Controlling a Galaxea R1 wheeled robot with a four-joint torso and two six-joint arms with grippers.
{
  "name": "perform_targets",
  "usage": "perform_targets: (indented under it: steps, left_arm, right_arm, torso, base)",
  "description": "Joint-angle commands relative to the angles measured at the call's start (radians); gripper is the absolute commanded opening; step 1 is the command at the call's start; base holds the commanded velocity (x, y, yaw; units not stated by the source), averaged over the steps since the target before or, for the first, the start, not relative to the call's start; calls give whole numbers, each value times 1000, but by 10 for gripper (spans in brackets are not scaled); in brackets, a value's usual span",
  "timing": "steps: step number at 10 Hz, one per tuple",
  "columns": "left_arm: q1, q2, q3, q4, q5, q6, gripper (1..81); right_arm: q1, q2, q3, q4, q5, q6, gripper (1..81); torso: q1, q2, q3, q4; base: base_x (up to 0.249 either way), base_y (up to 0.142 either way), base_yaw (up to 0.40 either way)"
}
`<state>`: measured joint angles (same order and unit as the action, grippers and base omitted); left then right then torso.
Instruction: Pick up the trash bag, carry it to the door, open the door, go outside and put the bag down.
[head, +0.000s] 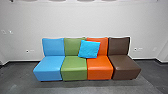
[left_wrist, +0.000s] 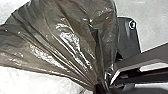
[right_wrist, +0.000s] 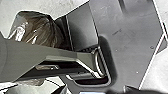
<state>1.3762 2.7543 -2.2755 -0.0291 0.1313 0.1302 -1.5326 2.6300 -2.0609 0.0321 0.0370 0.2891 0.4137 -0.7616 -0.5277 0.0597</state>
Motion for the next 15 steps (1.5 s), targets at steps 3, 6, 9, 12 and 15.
perform_targets:
  steps: [3, 6, 9, 12, 15]
  left_arm:
    - [-36, 35, -85, 6, 70, 6, 10]
    - [-36, 38, -88, 6, 70, 6, 10]
    - [-35, 44, -90, 21, 70, 5, 10]
    - [-27, 74, -168, 21, 71, 5, 10]
    - [-16, 151, -306, 26, 71, 5, 10]
  right_arm:
    - [19, 14, 3, -29, -61, -2, 811]
    - [21, 17, -5, -28, -62, -2, 811]
    - [22, 31, -36, -28, -62, -2, 811]
    - [36, 81, -122, -29, -65, -2, 811]
    - [34, 149, -237, -31, -65, -4, 811]
  torso:
    - [-105, 164, 67, 0]
    - [-158, 246, 141, 0]
    - [-225, 348, 245, 0]
    - [-287, 438, 232, 0]
    - [-345, 529, 246, 0]
  base:
    - [0, 0, 0]
    - [0, 0, 0]
    - [0, 0, 0]
    - [0, 0, 0]
    - [0, 0, 0]
